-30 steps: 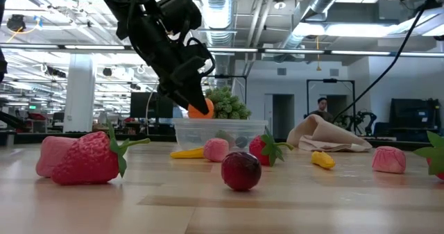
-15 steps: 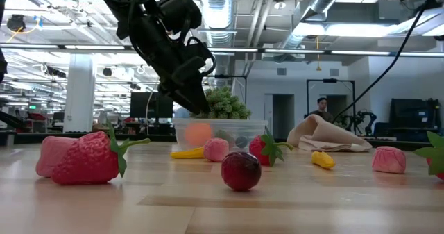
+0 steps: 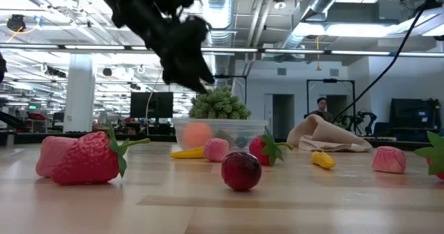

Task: Pick and placing Produce into tupperware
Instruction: Put the red strawberry into the transparent container

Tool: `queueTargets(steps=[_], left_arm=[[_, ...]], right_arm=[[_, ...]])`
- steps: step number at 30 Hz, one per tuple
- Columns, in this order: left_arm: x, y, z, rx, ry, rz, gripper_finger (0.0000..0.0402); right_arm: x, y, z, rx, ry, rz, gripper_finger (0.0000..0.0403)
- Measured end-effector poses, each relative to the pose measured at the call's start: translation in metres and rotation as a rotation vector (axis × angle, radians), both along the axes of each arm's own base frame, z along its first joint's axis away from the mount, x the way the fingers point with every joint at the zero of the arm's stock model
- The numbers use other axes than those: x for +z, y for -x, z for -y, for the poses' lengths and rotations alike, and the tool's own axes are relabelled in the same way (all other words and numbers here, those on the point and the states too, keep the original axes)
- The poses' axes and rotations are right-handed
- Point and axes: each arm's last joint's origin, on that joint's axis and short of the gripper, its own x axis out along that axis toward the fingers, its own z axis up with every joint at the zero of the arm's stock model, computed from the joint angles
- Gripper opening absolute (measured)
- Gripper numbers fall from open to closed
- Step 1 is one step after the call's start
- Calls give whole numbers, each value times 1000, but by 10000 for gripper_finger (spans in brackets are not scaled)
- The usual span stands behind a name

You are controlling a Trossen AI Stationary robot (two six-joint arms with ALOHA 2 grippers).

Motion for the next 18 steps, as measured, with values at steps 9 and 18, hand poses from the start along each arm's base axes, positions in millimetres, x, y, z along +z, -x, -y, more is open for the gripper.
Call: queueTargets(steps=[9,18], left_arm=[[43,28,12,9,-100,79,275],[49,46,18,33,-88,16,275]], right_arm=[[-3,-10,1,200,181,-16,193],[-4,-27,14,315,253,-92,193]])
